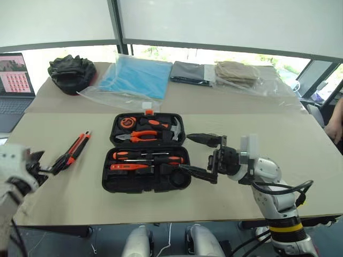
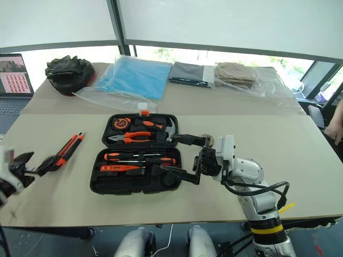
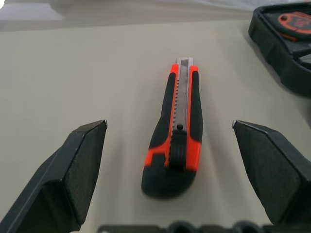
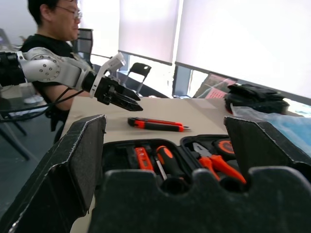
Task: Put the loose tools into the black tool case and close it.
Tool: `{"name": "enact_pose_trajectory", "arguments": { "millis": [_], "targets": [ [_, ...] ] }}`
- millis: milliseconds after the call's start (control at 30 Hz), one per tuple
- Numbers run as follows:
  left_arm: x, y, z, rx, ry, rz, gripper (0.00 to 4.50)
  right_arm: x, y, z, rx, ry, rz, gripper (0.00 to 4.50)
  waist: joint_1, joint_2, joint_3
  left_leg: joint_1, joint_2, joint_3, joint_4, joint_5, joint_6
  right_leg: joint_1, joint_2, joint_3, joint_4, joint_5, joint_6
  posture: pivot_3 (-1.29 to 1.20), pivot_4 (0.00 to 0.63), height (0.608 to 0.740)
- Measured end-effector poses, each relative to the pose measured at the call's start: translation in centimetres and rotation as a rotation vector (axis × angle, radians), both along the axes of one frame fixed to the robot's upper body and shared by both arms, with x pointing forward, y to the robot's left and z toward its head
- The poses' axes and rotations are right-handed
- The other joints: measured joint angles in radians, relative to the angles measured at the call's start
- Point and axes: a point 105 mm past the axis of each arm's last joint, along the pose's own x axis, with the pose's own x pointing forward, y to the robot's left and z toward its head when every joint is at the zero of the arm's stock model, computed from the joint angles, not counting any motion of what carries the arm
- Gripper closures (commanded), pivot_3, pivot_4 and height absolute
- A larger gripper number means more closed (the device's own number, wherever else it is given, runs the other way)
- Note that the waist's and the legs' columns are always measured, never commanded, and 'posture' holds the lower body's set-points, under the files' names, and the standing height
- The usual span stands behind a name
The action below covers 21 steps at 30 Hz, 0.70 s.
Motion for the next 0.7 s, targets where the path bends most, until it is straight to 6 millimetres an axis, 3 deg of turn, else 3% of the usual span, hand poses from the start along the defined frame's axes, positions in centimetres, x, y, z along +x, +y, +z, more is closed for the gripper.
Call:
{"name": "enact_pose_trajectory", "arguments": {
  "millis": [133, 200, 233, 433, 567, 700],
  "targets": [
    [1.6, 0.0, -2.0, -0.006, 0.131, -0.014, 0.02, 0.2, -0.1, -0.2, -0.010, 0.001, -0.016, 0.00, -0.013, 0.000, 0.000, 0.000, 0.000, 0.000, -0.001, -0.002, -0.003, -0.001, 0.001, 0.000, 0.001, 0.000, -0.001, 0.00, 0.150, 0.740],
    [2.1, -0.1, -3.1, -0.016, 0.183, -0.027, 0.56, 0.2, -0.1, -0.1, -0.009, 0.000, -0.022, 0.00, -0.015, 0.000, 0.000, -0.001, 0.000, 0.001, -0.002, -0.002, -0.003, -0.003, 0.001, 0.000, 0.001, -0.001, -0.001, 0.00, 0.150, 0.740],
    [2.4, -0.1, -3.0, -0.014, 0.190, -0.033, 0.71, 0.3, -0.1, -0.1, -0.009, 0.000, -0.026, 0.00, -0.015, 0.000, 0.000, -0.001, 0.000, 0.000, -0.002, -0.002, -0.003, -0.003, 0.001, 0.000, 0.001, -0.001, -0.002, 0.00, 0.150, 0.740],
    [2.8, -0.4, -2.9, -0.006, 0.202, -0.083, 2.71, 0.3, -0.2, 0.1, -0.013, -0.007, -0.040, 0.00, -0.013, 0.000, 0.000, -0.001, 0.001, 0.000, -0.001, -0.002, -0.003, -0.003, 0.000, 0.000, 0.001, -0.001, -0.001, 0.00, 0.150, 0.740],
    [2.9, -1.2, -3.0, -0.027, 0.150, -0.137, 2.77, 0.0, -0.5, -0.1, -0.034, -0.005, -0.050, 0.00, -0.008, 0.000, 0.000, -0.001, 0.001, 0.000, -0.001, -0.002, -0.003, -0.003, -0.001, 0.000, 0.001, -0.001, -0.001, 0.00, 0.150, 0.740],
    [2.0, -3.6, -0.9, 0.017, 0.012, -0.377, 2.77, -0.2, -1.9, 0.3, -0.041, 0.005, -0.126, 0.00, -0.006, -0.001, 0.000, -0.010, 0.001, 0.000, 0.000, -0.002, -0.003, -0.010, -0.001, 0.000, 0.002, 0.000, -0.002, 0.00, 0.150, 0.740]
  ]
}}
